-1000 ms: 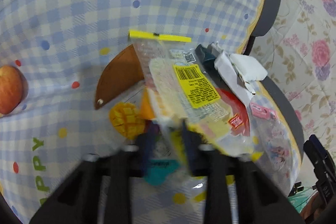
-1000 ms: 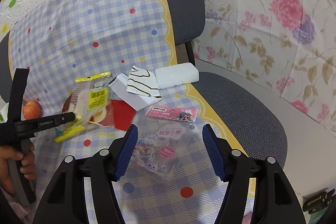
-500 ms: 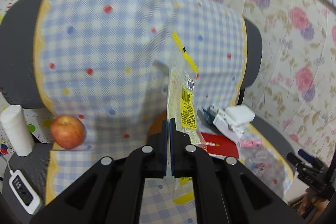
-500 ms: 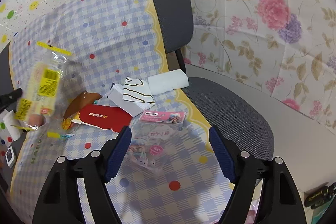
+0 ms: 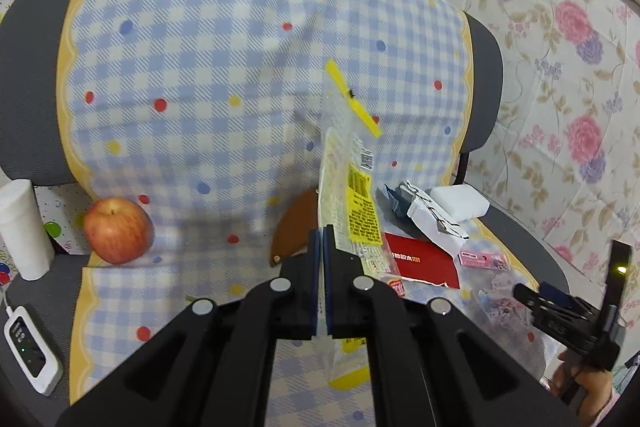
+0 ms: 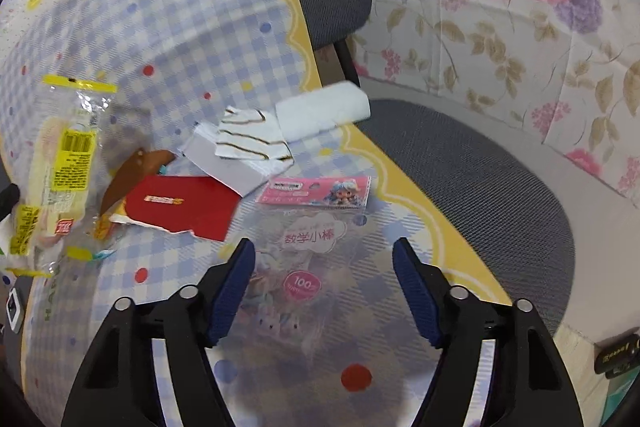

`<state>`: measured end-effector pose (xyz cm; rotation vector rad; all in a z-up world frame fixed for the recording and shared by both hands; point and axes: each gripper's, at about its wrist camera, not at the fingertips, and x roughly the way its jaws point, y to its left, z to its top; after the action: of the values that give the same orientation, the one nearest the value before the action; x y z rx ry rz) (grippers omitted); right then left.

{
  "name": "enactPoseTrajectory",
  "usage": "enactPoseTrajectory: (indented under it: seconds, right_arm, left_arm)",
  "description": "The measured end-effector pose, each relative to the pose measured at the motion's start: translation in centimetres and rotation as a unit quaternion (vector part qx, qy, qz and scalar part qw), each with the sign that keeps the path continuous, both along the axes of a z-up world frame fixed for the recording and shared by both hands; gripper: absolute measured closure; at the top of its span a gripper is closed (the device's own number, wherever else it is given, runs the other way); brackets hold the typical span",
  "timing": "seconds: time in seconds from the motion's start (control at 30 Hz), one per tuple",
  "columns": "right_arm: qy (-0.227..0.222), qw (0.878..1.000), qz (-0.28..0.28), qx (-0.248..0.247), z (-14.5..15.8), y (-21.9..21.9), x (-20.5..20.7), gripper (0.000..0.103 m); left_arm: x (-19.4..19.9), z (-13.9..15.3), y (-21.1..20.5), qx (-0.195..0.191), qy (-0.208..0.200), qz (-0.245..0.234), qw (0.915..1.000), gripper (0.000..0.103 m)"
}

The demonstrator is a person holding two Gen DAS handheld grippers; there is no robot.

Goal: Collect trash
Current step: 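Grasp the yellow-labelled clear bag with the left gripper while the right grasps the pink card package, then carry both items over the pink wastebasket and open both grippers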

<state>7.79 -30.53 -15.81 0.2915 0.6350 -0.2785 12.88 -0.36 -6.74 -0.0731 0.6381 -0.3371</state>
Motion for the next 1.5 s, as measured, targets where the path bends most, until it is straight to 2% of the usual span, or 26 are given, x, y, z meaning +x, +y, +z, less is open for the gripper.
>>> enactPoseTrajectory:
  seconds: [0.07,0.1,0.13,0.17,0.23,0.3,0.43,0.63,0.8,1.07,1.5]
  right_arm:
    - [0.023,0.999,0.001,0.027,-1.3,-0.6,1.0,0.048]
    - [0.022,0.999,-0.003,0.032,-1.7,-0.7,0.9,0.05]
    - [0.019,1.0,-0.006,0.025,-1.7,-0.7,0.8,0.061]
    - [0.018,1.0,-0.002,0.026,-1.7,-0.7,0.7,0.082]
    - [0.008,0.999,0.008,0.047,-1.5,-0.9,0.6,0.101]
    - [-0.008,0.999,0.013,0.035,-0.4,-0.6,0.3,0.102]
    - [-0.054,0.998,0.025,-0.001,3.5,0.6,-1.1,0.103]
    - [-0.097,0.994,0.021,-0.054,7.6,2.1,-4.3,0.103]
    - [-0.108,0.992,0.018,-0.064,8.3,2.7,-7.0,0.103]
    - [-0.117,0.991,-0.009,-0.07,8.3,2.0,-12.9,0.103]
    - [-0.126,0.982,-0.099,-0.098,8.0,-0.7,-24.7,0.102]
  left_arm:
    - [0.3,-0.2,0.0,0.0,0.002,0.0,1.0,0.103]
    - [0.4,-0.1,0.2,0.0,0.002,0.001,1.0,0.103]
    - [0.5,-0.1,0.3,-0.001,0.002,0.002,1.0,0.103]
    - [0.6,0.0,0.5,-0.001,0.001,0.004,1.0,0.103]
    - [0.9,0.3,1.0,-0.005,0.002,0.008,1.0,0.103]
    - [0.9,0.9,1.4,-0.008,-0.002,0.014,0.9999,0.103]
    - [0.3,2.9,2.0,-0.01,-0.025,0.018,0.9995,0.103]
    - [-1.9,5.1,1.0,-0.012,-0.054,0.003,0.9984,0.103]
    - [-3.8,5.1,-1.0,-0.007,-0.057,-0.024,0.998,0.103]
    - [-8.0,4.1,-6.0,0.002,-0.058,-0.093,0.9939,0.103]
    - [-15.9,3.1,-13.4,-0.004,-0.064,-0.214,0.9748,0.103]
